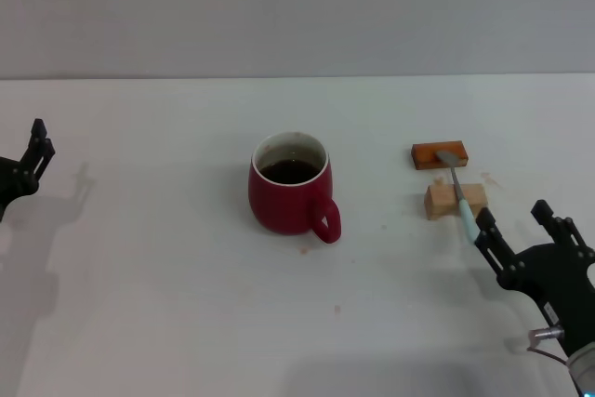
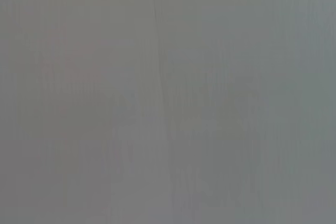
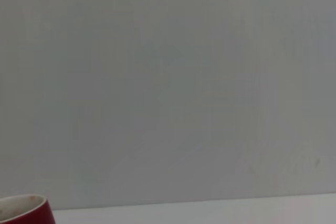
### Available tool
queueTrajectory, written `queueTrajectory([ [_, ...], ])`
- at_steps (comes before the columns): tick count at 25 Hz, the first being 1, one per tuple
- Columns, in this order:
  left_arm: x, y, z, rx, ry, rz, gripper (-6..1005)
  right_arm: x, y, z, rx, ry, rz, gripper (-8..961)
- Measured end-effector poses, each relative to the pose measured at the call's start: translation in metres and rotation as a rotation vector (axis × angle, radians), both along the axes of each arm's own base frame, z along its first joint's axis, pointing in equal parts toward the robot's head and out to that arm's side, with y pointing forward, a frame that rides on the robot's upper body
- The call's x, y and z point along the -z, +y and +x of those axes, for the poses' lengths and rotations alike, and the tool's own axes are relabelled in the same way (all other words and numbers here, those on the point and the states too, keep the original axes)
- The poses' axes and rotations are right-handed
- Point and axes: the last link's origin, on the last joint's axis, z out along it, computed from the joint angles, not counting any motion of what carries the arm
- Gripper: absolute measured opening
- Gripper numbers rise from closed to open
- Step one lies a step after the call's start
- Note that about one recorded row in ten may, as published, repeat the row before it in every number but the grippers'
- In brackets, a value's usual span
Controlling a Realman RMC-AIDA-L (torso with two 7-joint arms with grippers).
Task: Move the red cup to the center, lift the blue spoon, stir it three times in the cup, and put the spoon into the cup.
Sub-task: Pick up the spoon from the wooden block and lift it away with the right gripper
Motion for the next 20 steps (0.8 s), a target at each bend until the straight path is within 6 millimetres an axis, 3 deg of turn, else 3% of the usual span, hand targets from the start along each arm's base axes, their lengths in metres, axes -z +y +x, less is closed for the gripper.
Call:
queueTrajectory([
  [20,0.000,-0.001,0.000,0.003,0.000,0.000,852,0.014,0.015,-0.004,0.028,-0.016,-0.088,755],
])
